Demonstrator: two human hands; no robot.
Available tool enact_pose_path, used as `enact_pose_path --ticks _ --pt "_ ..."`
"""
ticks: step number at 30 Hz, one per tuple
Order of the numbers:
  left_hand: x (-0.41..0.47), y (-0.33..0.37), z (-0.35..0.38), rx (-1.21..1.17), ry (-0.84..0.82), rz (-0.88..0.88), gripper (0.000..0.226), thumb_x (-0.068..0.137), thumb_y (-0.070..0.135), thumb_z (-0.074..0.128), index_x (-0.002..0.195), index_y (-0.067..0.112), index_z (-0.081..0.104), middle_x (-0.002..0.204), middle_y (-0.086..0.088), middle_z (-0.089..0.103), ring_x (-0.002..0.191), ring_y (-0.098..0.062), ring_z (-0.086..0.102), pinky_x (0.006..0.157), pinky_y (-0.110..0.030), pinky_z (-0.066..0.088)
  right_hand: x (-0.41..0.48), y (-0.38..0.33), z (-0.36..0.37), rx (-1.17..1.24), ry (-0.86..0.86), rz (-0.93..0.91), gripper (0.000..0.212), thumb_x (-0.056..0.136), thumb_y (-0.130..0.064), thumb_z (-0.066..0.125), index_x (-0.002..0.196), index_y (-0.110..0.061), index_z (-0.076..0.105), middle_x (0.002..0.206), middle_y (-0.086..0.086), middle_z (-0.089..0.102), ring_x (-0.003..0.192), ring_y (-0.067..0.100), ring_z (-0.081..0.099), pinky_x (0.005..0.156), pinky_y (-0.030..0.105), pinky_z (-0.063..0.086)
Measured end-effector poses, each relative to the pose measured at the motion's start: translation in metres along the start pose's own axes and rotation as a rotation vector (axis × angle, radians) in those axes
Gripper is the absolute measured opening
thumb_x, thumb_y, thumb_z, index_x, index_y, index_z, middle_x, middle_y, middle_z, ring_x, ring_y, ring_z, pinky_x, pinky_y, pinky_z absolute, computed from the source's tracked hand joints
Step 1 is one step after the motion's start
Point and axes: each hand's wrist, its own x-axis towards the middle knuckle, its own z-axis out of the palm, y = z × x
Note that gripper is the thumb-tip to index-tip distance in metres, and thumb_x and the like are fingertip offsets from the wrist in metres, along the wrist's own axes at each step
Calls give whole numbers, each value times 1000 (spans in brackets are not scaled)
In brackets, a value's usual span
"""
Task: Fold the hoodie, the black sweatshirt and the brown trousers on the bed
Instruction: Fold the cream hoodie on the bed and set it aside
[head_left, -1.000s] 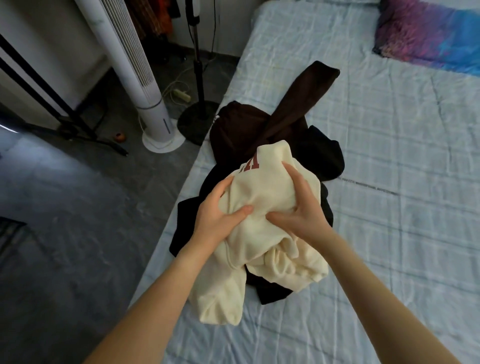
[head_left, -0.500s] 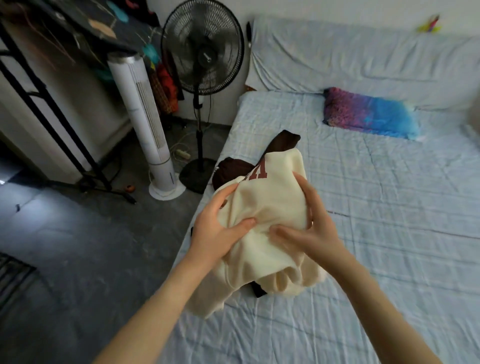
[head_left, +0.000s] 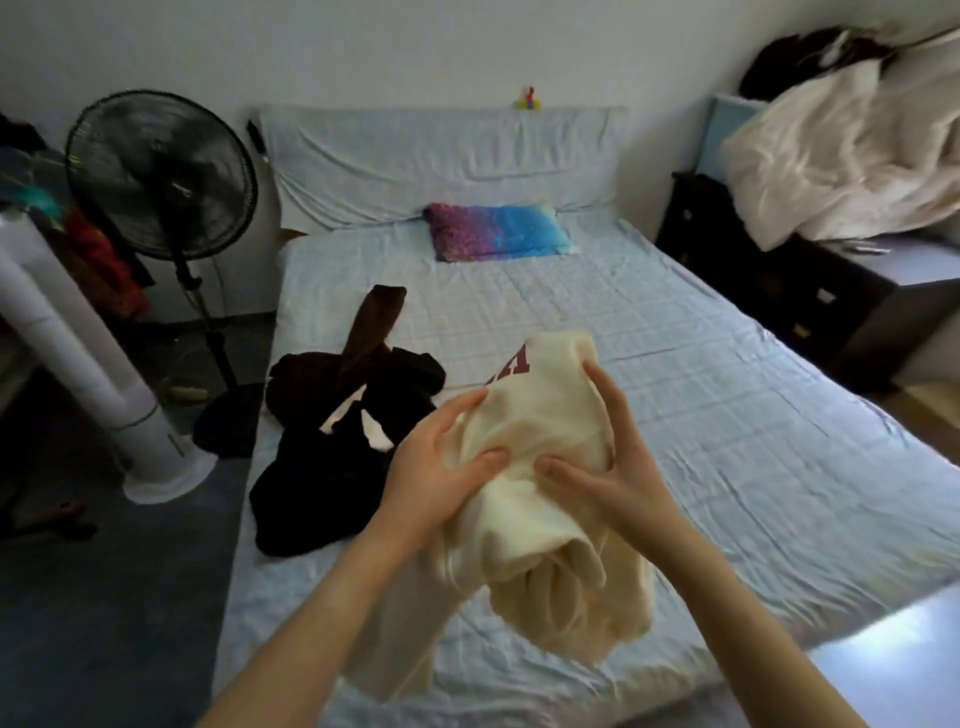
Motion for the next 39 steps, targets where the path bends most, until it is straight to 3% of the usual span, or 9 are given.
enact_pose_path --ticks 3,8,13,20,24,29,32,36,39 --pt "-2 10 53 -19 -44 -16 57 72 33 83 122 49 59 117 26 64 109 3 60 99 -37 50 -24 17 -45 -31 68 20 97 76 -23 87 145 -60 30 146 -19 44 131 4 47 108 44 46" --pt "-4 20 159 -3 -126 -50 59 65 48 78 119 57 56 116 24 65 108 1 61 96 -36 52 -55 63 -134 -61 134 65 95 75 -20 87 145 -55 34 143 -21 43 132 -2 43 112 41 41" --pt "-2 32 274 27 -163 -75 60 62 53 76 118 59 56 111 28 65 101 8 59 88 -25 50 -72 125 -233 -88 134 132 94 75 -27 87 145 -57 31 143 -25 39 131 -4 40 110 41 41" --pt "8 59 408 6 -161 -166 55 71 44 80 118 58 56 111 23 64 100 13 55 83 -19 47 -69 189 -357 -91 94 182 92 73 -30 85 143 -59 32 143 -22 41 129 -8 40 102 25 40" --pt "27 66 457 11 -145 -207 54 75 36 83 116 60 56 104 31 62 99 13 55 81 -16 46 -49 217 -405 -87 48 181 91 71 -35 83 141 -63 32 143 -20 43 129 -9 40 95 17 37" --pt "71 60 509 23 -132 -224 56 74 35 83 117 58 56 108 26 63 100 13 56 78 -11 45 -12 257 -446 -39 28 198 90 68 -41 82 141 -62 33 142 -20 45 130 -2 44 102 30 42" --pt "109 50 537 18 -132 -211 56 73 35 84 117 57 57 106 35 61 97 13 58 72 -5 46 23 283 -468 -41 8 206 90 73 -36 85 141 -62 33 141 -21 47 129 2 48 106 40 46" --pt "176 37 572 10 -116 -190 56 72 38 84 119 55 57 105 41 58 96 14 58 73 -1 43 86 315 -494 -77 8 183 88 77 -29 84 140 -63 33 142 -23 48 128 3 49 107 39 46" --pt "229 31 593 18 -84 -173 55 68 47 80 115 61 55 106 42 58 99 13 57 78 -3 42 139 336 -512 -80 0 176 86 78 -27 84 140 -61 34 139 -13 51 126 4 51 105 39 47"
